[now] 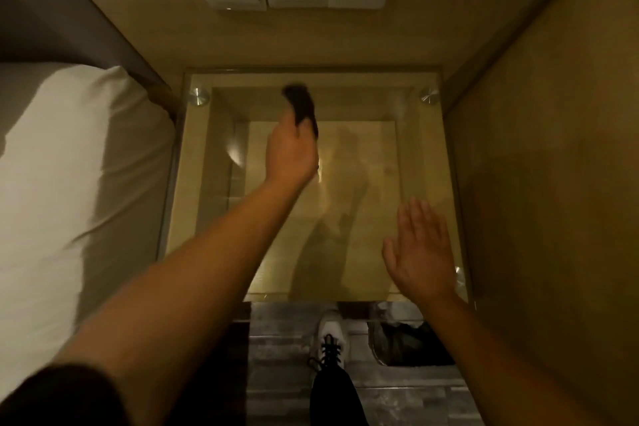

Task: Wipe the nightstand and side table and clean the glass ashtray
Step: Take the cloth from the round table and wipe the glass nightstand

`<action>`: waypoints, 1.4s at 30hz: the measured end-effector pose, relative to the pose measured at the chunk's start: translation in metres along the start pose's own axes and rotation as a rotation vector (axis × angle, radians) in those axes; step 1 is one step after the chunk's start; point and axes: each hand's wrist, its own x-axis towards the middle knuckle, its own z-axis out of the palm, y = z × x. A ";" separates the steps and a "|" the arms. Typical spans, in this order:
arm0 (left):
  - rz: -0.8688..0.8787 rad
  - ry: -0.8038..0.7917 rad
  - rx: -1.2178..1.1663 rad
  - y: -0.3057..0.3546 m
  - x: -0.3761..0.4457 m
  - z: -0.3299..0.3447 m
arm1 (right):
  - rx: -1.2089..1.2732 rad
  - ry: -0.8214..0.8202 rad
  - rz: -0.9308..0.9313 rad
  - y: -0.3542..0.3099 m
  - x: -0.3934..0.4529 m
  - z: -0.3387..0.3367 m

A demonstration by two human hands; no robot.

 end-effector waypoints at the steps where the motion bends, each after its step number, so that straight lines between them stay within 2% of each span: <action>1: 0.086 0.004 0.077 0.009 0.029 0.011 | 0.001 0.009 -0.006 0.000 0.000 0.000; 3: 0.241 -0.085 0.267 0.022 0.080 0.034 | -0.001 0.023 -0.017 0.001 0.001 0.001; 6: 0.372 -0.390 0.619 0.015 0.119 0.071 | 0.004 0.053 -0.029 0.001 0.002 0.004; 8: 0.444 -0.440 0.864 0.003 0.118 0.089 | 0.015 0.066 -0.031 0.002 0.003 0.006; 10: 0.540 -0.424 0.945 -0.007 0.108 0.094 | 0.021 0.067 -0.024 0.003 0.002 0.008; 14: 0.624 -0.462 0.948 -0.019 0.065 0.080 | 0.031 0.053 -0.025 0.002 0.002 0.005; 19: 0.648 -0.504 0.933 -0.050 -0.042 0.057 | 0.016 0.032 -0.031 0.002 0.001 0.001; 29: 0.639 -0.509 0.938 -0.118 -0.199 0.010 | 0.313 0.172 -0.048 0.013 -0.005 0.004; 33: 0.621 -0.502 0.943 -0.132 -0.232 0.003 | 0.333 0.194 -0.056 0.012 -0.005 0.004; 38: 0.587 -0.489 0.911 -0.134 -0.252 0.001 | 0.293 0.130 -0.072 0.015 -0.004 0.005; 42: 0.585 -0.482 0.894 -0.131 -0.250 0.000 | 0.400 0.058 -0.072 0.019 -0.006 -0.002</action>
